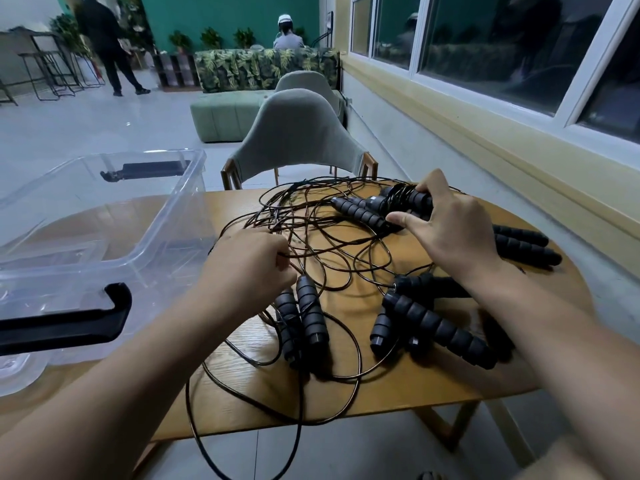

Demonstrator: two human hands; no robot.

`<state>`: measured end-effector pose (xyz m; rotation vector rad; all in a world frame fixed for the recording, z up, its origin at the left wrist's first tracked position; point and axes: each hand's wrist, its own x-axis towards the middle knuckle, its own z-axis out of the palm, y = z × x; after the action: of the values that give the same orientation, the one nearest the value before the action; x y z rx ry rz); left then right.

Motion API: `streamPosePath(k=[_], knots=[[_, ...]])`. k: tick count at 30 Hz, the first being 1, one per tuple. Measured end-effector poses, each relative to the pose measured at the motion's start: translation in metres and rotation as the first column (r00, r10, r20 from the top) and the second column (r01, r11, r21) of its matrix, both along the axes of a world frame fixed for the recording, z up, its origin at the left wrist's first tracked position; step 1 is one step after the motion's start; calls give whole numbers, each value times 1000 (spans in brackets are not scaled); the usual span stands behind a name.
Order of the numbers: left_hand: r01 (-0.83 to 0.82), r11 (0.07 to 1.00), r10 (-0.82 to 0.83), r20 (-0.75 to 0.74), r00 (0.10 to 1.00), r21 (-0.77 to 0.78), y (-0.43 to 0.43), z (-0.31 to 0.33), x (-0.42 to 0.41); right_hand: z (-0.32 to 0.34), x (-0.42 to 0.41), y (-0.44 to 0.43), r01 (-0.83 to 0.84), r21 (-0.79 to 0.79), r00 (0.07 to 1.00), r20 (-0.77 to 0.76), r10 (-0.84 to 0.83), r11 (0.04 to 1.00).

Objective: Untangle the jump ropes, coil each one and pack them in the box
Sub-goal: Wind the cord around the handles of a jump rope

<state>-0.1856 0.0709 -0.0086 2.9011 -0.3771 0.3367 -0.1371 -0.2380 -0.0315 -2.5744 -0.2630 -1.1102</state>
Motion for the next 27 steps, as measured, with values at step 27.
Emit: streamPosePath(k=[27], knots=[[186,282,-583,-15,812,-941,-5,32,-21,-10,-15,35,-236,-66,938,-277,210,969]])
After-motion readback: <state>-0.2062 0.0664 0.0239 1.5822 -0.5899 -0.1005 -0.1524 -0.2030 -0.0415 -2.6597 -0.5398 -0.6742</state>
